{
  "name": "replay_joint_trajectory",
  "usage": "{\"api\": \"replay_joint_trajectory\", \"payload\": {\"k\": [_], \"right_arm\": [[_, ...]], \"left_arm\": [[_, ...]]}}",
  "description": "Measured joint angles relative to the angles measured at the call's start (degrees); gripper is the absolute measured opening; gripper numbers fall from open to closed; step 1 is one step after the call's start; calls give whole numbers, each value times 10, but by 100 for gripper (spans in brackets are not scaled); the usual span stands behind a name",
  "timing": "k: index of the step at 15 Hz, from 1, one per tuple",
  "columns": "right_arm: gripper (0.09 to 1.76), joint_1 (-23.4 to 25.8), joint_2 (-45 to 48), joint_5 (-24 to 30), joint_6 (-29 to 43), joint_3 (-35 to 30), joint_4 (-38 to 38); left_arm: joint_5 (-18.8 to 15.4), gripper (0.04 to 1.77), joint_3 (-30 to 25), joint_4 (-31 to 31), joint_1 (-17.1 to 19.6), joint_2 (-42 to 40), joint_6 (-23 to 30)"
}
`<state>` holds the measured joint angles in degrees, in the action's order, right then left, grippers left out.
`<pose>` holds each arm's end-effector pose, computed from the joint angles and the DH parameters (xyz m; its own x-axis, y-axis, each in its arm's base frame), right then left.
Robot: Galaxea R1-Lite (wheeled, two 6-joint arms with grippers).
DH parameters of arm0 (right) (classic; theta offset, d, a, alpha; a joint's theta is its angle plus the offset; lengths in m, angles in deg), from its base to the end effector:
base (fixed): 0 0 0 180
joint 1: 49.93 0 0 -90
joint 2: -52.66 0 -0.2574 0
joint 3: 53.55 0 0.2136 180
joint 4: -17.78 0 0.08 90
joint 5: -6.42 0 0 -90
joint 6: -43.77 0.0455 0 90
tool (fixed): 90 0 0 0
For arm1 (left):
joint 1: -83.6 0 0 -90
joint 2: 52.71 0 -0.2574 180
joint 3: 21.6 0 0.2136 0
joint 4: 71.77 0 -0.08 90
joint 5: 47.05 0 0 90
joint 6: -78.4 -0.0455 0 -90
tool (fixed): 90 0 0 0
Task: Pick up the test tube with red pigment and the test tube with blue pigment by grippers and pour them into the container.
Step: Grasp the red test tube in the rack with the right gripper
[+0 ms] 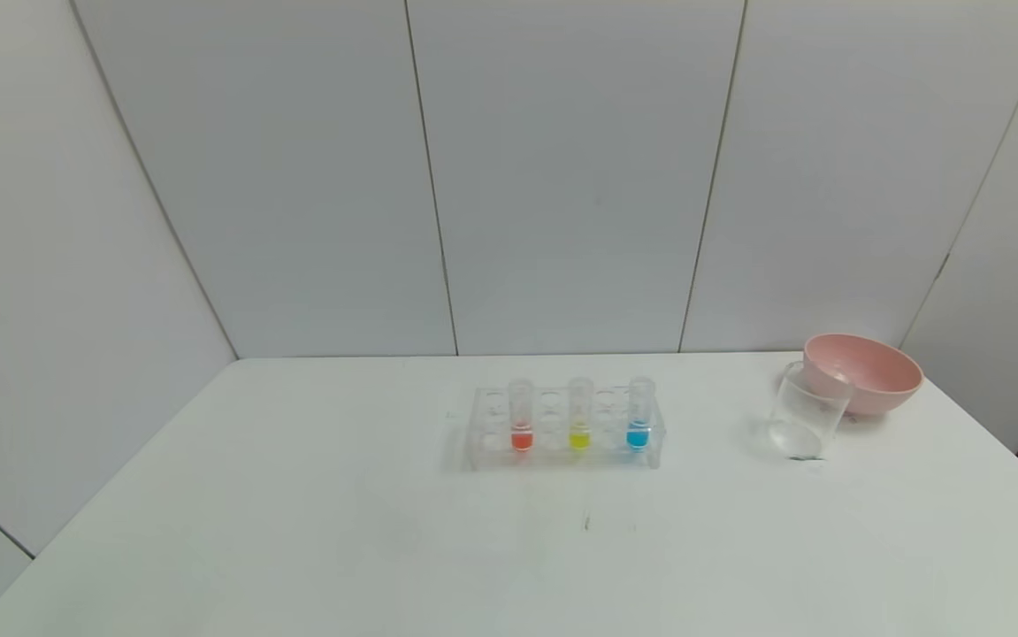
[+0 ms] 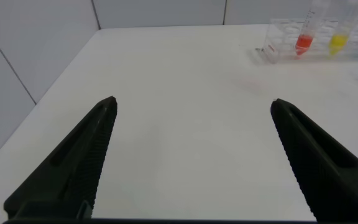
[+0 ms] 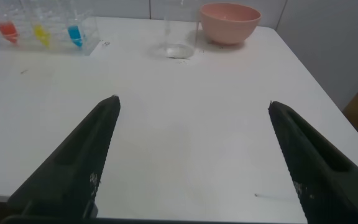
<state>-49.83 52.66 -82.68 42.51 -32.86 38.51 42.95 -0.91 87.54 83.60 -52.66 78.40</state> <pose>0.0679 0.0006 0.0754 0.9999 0.0140 -0.0007 -0.0140 0.9997 -0.0220 0.0680 0.0000 0.0754 1.0000 0.0000 -0.0009 0.0000 1.0000 0.0000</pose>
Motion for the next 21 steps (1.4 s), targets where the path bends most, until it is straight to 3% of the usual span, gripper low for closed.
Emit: {"api": "replay_joint_trajectory", "payload": {"k": [11,14,18,21], "right_arm": [[171,0,0,-2,4,0,-3],[171,-1,-11,-2,6,34,3],[171,-3,-106,-1,27,114,-19],[171,-4,-230,-1,36,143,-128]], "left_arm": [[0,176,0,0,0,0,0],[0,176,0,0,0,0,0],[0,176,0,0,0,0,0],[0,176,0,0,0,0,0]]}}
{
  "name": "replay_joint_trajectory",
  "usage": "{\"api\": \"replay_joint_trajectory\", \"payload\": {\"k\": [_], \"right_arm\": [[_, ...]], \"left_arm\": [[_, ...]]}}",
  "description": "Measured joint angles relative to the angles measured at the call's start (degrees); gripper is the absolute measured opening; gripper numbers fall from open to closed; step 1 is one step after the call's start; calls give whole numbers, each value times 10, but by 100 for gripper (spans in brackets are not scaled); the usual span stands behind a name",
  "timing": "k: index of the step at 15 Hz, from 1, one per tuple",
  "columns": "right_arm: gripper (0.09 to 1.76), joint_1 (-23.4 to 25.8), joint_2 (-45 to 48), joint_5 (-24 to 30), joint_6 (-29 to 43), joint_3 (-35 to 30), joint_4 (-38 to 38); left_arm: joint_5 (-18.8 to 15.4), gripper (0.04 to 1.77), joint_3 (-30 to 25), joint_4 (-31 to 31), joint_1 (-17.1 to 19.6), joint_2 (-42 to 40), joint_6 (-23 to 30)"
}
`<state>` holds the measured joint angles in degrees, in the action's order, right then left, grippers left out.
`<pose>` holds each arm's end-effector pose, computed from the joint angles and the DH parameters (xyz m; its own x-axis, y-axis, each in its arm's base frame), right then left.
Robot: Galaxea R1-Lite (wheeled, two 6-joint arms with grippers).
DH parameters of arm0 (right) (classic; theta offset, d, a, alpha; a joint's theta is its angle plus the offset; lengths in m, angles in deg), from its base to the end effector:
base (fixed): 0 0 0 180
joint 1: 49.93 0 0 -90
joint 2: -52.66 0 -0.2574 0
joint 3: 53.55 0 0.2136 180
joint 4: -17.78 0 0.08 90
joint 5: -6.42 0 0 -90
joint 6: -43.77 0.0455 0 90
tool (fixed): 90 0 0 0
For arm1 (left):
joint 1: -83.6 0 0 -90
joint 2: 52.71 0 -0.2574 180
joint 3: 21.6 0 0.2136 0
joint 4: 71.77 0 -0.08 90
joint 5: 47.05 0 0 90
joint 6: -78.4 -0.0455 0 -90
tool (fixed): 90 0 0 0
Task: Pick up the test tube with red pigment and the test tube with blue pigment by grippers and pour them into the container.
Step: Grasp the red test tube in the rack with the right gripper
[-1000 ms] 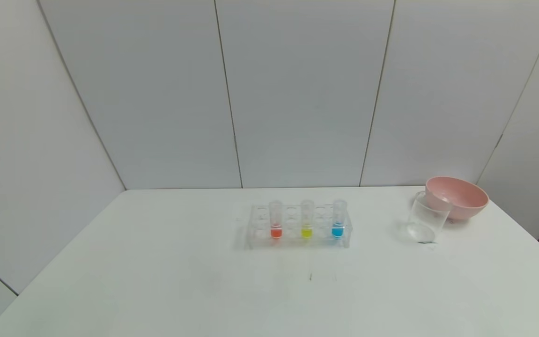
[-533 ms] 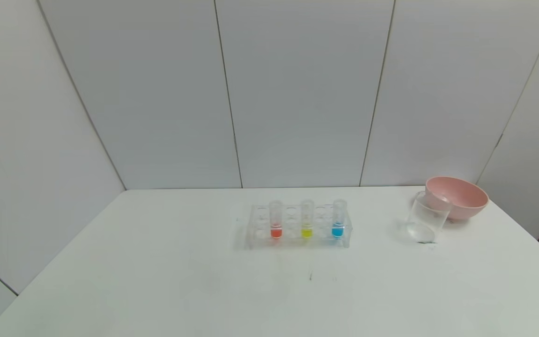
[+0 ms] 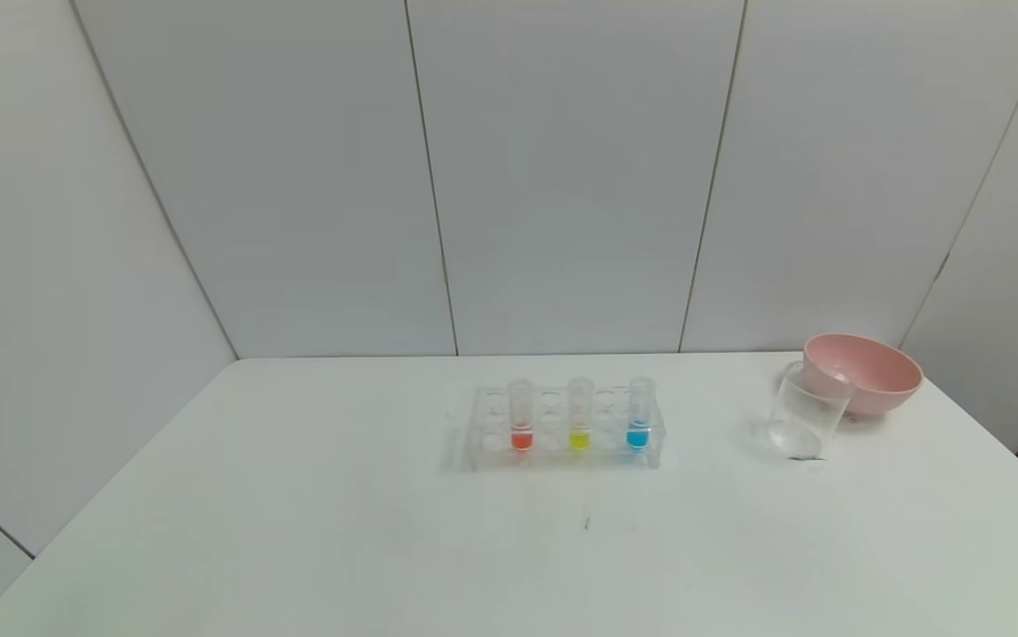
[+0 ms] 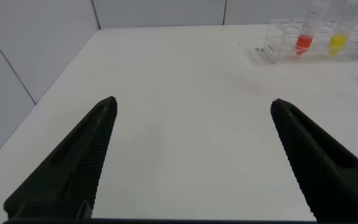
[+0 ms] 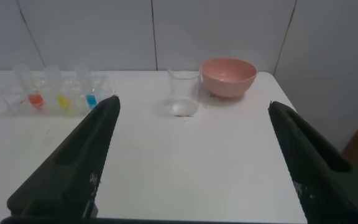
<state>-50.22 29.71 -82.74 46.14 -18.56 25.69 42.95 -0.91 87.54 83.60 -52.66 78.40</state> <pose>0.0970 0.0012 0.1540 0.9972 0.0197 0.0720 -0.0226 0.9989 0.0402 0.0680 0.0000 0.0754 1.0000 0.0000 -0.0009 0.0000 1.0000 0.0000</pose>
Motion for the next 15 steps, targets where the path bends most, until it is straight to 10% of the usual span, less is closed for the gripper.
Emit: {"api": "replay_joint_trajectory", "payload": {"k": [6,15], "right_arm": [[171,-37,-287,-1,4,9,-213],[171,-299,-537,-190,22,25,-387]], "left_arm": [[0,176,0,0,0,0,0],[0,176,0,0,0,0,0]]}}
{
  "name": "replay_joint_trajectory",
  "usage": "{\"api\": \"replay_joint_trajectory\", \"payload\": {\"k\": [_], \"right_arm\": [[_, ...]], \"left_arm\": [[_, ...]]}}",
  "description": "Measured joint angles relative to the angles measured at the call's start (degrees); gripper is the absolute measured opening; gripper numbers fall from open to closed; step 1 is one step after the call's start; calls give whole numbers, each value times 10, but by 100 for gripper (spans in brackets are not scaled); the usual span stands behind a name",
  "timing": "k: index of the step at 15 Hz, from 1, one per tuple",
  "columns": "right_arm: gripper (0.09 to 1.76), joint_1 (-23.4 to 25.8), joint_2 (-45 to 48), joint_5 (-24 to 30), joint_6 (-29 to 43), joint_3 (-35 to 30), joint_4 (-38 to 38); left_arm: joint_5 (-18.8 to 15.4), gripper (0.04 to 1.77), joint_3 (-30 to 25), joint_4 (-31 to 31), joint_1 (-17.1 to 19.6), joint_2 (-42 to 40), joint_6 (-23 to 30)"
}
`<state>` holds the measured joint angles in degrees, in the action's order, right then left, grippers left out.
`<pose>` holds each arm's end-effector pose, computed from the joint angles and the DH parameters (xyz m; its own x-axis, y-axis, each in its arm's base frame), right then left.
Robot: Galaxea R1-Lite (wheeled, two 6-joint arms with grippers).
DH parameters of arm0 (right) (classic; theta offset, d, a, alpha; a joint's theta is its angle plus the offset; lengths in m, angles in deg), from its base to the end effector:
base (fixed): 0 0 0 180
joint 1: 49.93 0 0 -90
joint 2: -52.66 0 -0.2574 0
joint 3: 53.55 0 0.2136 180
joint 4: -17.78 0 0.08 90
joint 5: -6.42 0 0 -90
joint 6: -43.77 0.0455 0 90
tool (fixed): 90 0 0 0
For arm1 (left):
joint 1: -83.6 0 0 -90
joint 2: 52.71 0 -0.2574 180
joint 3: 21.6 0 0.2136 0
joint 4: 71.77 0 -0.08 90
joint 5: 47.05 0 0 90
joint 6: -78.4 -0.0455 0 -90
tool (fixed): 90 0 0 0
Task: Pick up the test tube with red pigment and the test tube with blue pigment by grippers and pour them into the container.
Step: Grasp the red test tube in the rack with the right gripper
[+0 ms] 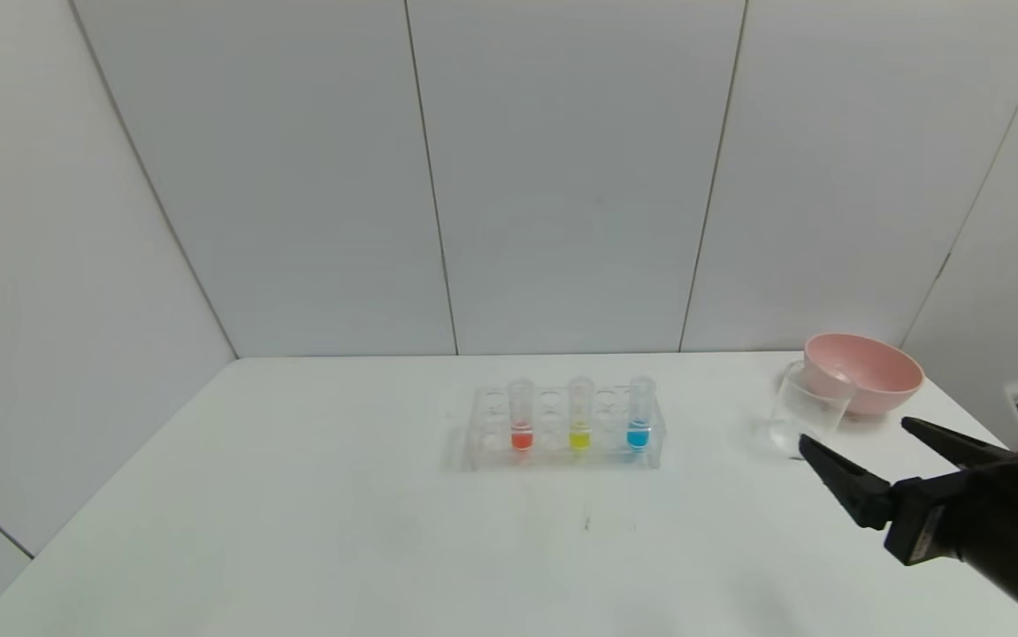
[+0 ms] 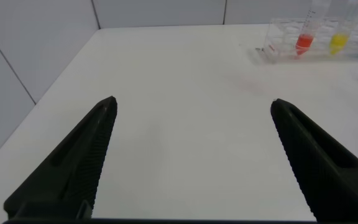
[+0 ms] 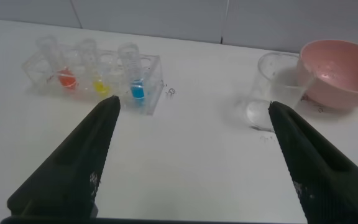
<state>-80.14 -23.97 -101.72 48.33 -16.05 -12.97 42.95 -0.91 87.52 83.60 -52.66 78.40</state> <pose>0.2042 0.1025 0.0977 0.9691 0.2040 -0.1385 -0.2013 0.9790 0.0334 0.0680 0.0000 0.0754 1.0000 0.0000 -0.0012 0.0000 1.0000 0.0000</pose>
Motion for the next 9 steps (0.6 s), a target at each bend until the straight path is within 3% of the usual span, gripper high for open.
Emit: {"api": "replay_joint_trajectory", "payload": {"k": [3,5,9], "right_arm": [[171,-104,-73,-91,33,34,-31],[171,-158,-119,-122,44,75,-34],[171,-203,-217,-138,50,154,-39]], "left_arm": [[0,176,0,0,0,0,0],[0,176,0,0,0,0,0],[0,176,0,0,0,0,0]]}}
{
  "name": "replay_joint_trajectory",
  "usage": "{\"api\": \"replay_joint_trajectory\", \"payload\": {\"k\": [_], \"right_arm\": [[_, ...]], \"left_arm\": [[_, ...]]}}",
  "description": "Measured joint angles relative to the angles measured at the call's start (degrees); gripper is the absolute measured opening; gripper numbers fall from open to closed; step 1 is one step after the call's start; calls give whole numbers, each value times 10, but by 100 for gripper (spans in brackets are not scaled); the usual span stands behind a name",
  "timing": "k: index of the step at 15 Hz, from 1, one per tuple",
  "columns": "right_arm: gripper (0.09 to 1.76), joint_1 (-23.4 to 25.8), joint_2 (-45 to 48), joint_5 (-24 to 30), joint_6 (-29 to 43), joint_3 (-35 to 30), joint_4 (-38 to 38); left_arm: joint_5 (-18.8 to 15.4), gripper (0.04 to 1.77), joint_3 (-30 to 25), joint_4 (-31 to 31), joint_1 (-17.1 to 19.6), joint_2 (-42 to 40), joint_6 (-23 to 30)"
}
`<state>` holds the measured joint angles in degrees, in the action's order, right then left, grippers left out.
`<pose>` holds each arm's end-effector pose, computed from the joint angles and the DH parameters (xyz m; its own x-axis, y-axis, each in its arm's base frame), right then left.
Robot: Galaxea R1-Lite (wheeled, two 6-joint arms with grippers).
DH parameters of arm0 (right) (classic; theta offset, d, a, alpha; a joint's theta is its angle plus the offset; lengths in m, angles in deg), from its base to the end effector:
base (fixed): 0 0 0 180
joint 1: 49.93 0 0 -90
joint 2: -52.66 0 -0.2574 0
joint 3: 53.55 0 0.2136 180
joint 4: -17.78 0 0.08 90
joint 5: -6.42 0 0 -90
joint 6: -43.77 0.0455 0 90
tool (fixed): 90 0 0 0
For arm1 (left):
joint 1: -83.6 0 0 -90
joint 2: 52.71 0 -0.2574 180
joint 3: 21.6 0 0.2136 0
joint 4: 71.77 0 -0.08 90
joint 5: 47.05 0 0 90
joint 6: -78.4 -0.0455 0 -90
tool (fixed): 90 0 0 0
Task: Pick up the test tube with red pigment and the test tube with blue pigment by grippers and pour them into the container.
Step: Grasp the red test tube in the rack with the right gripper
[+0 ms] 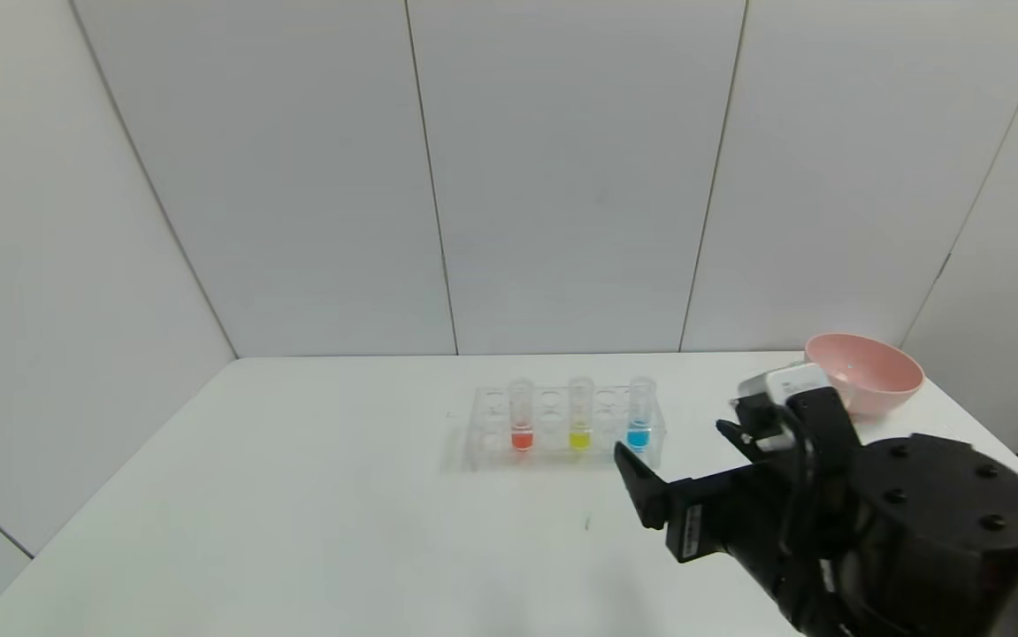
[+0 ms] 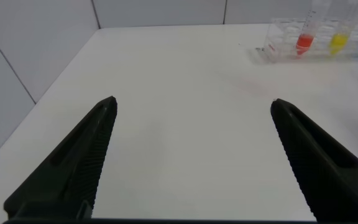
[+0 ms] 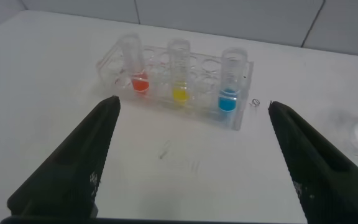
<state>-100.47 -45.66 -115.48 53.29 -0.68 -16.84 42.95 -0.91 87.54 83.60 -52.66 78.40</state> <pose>0.2115 0.2191 0.0802 0.9379 0.3079 -0.1595 -0.3014 0.9513 0.0645 0.0680 0.0000 0.0754 1.0000 0.0000 -0.0009 0.0000 1.0000 0.0000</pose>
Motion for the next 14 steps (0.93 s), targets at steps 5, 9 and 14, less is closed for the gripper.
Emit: {"api": "replay_joint_trajectory", "payload": {"k": [5,9,14], "right_arm": [[171,-10,-123,26,11,108,-1],[171,-14,-206,39,11,187,0],[171,-3,-297,53,8,289,3]], "left_arm": [[0,176,0,0,0,0,0],[0,176,0,0,0,0,0],[0,176,0,0,0,0,0]]}}
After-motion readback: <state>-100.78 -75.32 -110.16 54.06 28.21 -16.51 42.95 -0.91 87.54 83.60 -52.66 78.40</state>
